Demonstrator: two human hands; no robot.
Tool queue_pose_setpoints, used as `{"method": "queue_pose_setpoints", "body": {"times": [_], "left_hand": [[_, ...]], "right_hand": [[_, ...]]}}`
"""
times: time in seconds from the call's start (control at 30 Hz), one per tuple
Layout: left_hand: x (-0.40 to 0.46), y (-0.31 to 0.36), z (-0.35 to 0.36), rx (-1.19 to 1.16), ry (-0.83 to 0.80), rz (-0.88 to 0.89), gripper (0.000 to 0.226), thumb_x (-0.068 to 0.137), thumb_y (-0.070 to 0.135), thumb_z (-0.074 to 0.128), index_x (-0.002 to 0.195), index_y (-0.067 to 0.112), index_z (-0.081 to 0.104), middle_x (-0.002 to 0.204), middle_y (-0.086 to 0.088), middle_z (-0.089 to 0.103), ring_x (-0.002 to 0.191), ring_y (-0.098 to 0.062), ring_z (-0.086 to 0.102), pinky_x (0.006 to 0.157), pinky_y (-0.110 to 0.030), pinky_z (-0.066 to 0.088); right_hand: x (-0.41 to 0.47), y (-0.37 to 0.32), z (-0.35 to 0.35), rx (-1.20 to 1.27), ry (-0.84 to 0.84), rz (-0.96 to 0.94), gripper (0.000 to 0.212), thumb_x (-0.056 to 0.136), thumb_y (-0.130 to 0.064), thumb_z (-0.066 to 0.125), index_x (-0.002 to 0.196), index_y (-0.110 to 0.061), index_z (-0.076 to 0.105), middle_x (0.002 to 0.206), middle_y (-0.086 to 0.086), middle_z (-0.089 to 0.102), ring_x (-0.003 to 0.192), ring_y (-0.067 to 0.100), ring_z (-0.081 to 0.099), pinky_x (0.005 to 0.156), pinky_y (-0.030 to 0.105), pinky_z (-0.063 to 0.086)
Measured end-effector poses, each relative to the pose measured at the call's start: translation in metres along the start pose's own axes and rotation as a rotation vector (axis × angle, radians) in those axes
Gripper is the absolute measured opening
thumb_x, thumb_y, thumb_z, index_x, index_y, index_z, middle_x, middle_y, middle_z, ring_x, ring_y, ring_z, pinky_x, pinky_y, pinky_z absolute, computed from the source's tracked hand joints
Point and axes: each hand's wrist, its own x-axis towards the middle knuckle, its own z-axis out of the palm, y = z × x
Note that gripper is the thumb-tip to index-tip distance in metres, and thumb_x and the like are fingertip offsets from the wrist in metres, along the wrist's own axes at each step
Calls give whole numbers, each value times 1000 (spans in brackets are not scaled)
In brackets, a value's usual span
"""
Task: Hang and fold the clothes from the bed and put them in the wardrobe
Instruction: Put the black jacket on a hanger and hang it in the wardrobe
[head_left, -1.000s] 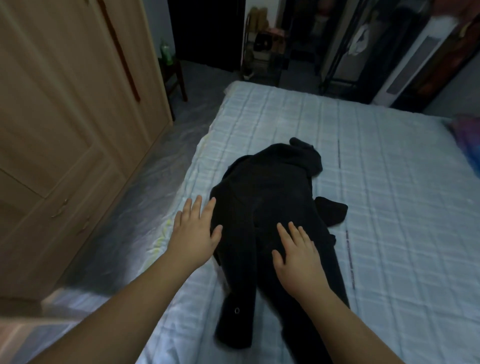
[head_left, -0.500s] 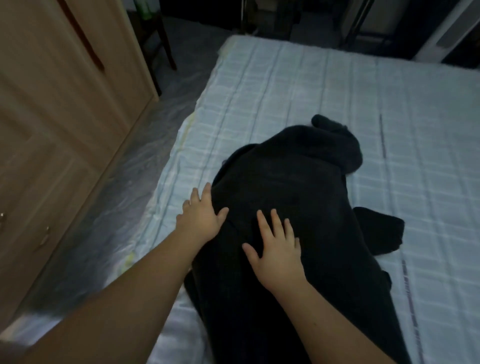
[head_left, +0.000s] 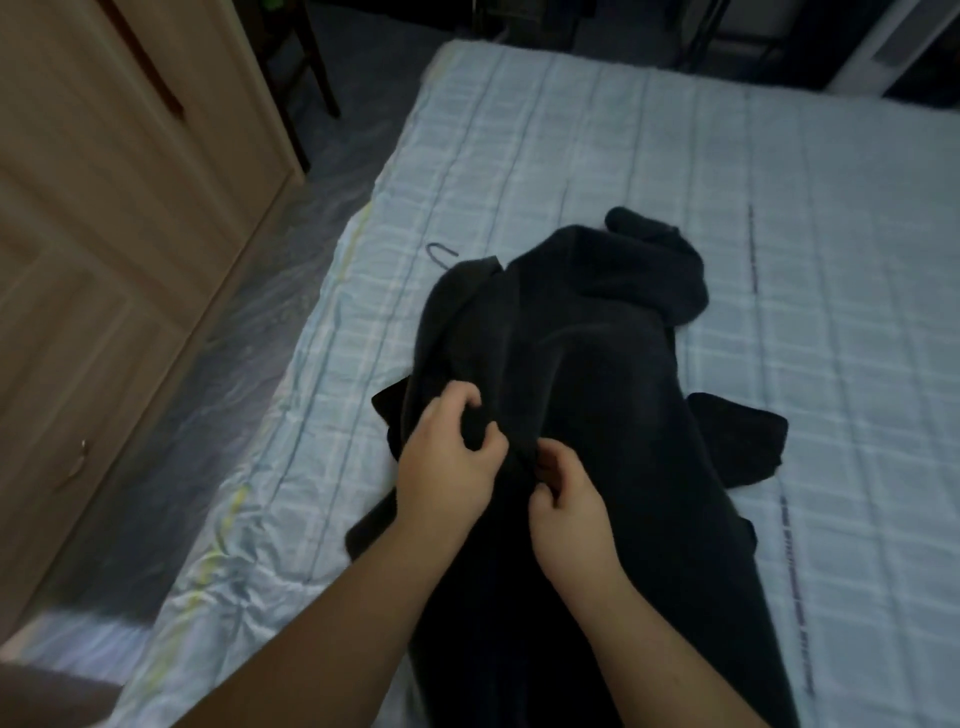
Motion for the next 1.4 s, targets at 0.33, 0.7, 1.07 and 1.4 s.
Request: {"method": "queue_pose_setpoints", "body": {"times": [0.33,0.7,1.07,1.4], "left_hand": [[-139,71,21,394,-373,503,37,82,22,61,116,33,49,102,9,50,81,-14,58,61,-35,51],[-244,56,60,579,-581,787,42,76,27,48,117,32,55,96,7,50,75,-15,55,45,-28,46],[-248,121,10,474,-399,795,48,82,28,54,130,22,57,117,2,58,101,-17,56,87,-33,49],[-228,198,-62,575,-172,746,57,80,18,61,136,20,50,131,-2,52,121,-22,50,102,-37,45]], "right_hand": [[-93,11,-86,443,192,148,33,95,-52,47,122,-38,62,111,-4,73,105,15,69,98,48,53],[-138,81,-138,645,181,297,56,79,-36,73,132,-29,56,121,-3,71,111,19,68,101,46,52],[-157,41,-186,543,215,210,38,99,-10,53,131,-29,53,123,1,66,110,21,64,99,43,52],[-232,-20,-258,146,321,-45,53,86,-37,75,133,-25,53,109,-7,62,101,14,58,88,28,43]]}}
